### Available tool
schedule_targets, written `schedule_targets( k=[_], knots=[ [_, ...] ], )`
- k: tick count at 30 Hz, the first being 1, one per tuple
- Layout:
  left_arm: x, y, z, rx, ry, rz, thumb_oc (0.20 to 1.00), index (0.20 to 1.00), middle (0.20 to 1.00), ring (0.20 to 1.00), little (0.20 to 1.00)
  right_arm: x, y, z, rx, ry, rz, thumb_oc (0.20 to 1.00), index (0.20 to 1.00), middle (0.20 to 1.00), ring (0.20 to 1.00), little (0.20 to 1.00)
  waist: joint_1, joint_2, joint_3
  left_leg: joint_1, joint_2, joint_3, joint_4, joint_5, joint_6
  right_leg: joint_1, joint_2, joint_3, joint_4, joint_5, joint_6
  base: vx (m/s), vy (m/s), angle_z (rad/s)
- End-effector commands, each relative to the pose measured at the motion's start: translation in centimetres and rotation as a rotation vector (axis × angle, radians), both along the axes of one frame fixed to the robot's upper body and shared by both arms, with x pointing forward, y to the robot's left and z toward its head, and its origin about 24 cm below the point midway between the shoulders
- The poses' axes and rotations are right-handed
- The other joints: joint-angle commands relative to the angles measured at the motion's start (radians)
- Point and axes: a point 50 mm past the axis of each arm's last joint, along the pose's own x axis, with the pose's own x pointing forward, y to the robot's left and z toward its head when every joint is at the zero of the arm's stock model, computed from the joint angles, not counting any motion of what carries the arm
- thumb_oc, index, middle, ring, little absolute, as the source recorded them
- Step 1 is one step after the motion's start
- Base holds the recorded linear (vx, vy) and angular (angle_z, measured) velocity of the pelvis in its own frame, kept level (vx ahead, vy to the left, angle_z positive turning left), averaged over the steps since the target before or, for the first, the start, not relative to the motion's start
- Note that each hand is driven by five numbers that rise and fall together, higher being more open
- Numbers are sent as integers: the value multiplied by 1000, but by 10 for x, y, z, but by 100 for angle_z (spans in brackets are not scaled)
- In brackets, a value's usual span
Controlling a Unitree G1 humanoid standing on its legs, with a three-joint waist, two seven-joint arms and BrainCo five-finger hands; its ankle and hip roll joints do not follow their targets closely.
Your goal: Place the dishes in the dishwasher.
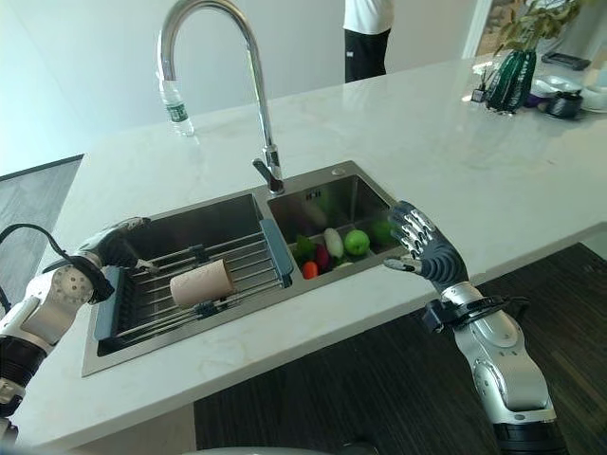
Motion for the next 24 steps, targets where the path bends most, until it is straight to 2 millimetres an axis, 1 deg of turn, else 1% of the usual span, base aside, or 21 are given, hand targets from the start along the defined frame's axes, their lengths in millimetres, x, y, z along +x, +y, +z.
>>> schedule_targets(
  k=[1, 7, 12, 19, 24],
  knots=[
    [20, 3, 49, 63, -147, -8, 1000, 1000, 1000, 1000, 1000, 10, 6, 41, -26, -185, 56, 1000, 1000, 1000, 1000, 1000, 17, 4, 17, 64, 54, 26, 5, -85, -35, 22, -25, -30, 6, -61, 59, 44, 8, -5],
    [22, 1, 30, 10, -71, 19, 1000, 1000, 1000, 1000, 1000, 10, 7, 41, -46, -182, 61, 1000, 1000, 1000, 1000, 1000, 3, 3, 18, 66, 52, 42, 5, -88, -31, 15, -21, -16, 6, -61, 59, 11, 6, -10],
    [17, -2, 11, -9, -20, 17, 1000, 1000, 1000, 1000, 1000, 8, 4, 41, -50, -189, 56, 1000, 1000, 1000, 1000, 1000, -2, -2, 17, 70, 53, 48, 5, -91, -28, 12, -18, -9, 6, -62, 57, -5, -7, -6],
    [17, -13, -1, -27, 13, 1, 1000, 1000, 1000, 1000, 1000, 9, 6, 41, -50, -192, 53, 1000, 1000, 1000, 1000, 1000, 0, -8, 15, 71, 55, 49, 5, -89, -27, 13, -13, -7, 6, -62, 55, -6, -4, -3],
    [16, -15, -9, -27, 31, 19, 1000, 1000, 1000, 1000, 1000, 9, 5, 41, -52, -195, 46, 1000, 1000, 1000, 1000, 1000, -1, -12, 15, 73, 57, 51, 5, -89, -27, 13, -11, -6, 6, -63, 53, 0, 0, 0]
  ],
)
